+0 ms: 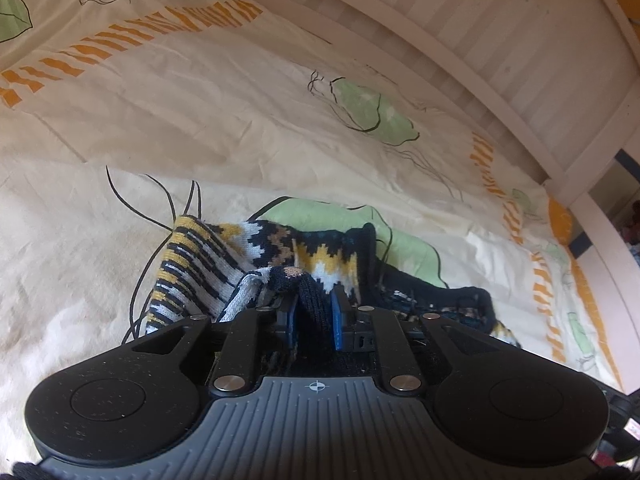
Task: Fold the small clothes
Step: 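Lay the held hem over the collar and open both grippers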
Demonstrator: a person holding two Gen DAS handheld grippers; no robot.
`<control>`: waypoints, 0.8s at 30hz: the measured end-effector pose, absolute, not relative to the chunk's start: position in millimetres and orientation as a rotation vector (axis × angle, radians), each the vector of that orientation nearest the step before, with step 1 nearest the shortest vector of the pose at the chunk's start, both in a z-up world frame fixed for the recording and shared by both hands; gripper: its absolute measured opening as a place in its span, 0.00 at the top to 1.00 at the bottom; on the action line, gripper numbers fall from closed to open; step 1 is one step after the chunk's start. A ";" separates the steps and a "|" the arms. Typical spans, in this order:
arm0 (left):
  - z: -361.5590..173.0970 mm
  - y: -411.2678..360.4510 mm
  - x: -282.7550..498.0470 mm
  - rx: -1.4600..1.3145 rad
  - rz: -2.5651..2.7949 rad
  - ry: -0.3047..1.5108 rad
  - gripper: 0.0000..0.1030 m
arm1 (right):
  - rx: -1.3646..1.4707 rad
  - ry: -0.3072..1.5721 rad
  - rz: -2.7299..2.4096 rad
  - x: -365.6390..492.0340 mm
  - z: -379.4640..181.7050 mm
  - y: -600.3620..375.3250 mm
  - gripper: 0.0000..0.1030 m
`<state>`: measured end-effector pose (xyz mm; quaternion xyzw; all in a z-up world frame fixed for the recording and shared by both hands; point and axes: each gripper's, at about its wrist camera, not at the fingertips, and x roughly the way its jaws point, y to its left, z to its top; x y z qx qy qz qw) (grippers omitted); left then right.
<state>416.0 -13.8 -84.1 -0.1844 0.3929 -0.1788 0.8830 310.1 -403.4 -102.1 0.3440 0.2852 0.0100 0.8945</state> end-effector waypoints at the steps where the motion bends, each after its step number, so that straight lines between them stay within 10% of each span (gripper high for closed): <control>1: -84.6 -14.5 416.9 -0.380 -0.370 0.820 0.84 | 0.713 0.593 0.020 310.4 -102.3 -403.4 0.76; 24: -87.9 -25.1 430.7 -0.295 -0.379 0.872 0.60 | 0.715 0.596 0.011 322.8 -101.9 -402.8 0.51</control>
